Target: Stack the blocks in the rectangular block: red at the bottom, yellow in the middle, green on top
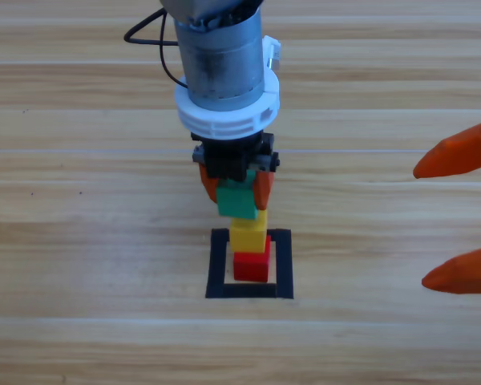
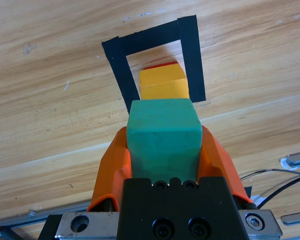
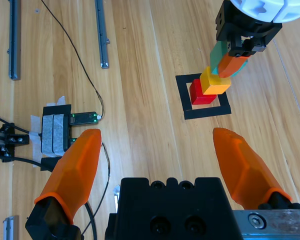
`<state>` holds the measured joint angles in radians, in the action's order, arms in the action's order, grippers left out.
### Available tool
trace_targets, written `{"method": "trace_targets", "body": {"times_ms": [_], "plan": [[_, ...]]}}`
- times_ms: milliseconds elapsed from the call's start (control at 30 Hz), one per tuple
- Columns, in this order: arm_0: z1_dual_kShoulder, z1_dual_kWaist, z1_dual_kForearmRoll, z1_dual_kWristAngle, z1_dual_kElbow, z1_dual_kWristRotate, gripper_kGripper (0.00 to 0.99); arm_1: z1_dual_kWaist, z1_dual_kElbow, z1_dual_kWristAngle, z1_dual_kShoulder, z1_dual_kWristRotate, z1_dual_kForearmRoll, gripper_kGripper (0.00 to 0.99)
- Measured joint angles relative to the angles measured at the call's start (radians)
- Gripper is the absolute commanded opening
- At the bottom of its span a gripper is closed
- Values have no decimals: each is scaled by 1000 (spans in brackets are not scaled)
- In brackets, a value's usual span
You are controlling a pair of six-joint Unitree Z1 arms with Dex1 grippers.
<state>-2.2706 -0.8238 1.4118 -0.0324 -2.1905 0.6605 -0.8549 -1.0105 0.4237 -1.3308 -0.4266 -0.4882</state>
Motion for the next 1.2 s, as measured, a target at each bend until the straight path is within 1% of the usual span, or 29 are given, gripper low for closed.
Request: {"method": "trace_targets", "body": {"times_ms": [1200], "plan": [[-43,-5,0,8,-4,7,0,0,-1,0,0,0,0,989]]}}
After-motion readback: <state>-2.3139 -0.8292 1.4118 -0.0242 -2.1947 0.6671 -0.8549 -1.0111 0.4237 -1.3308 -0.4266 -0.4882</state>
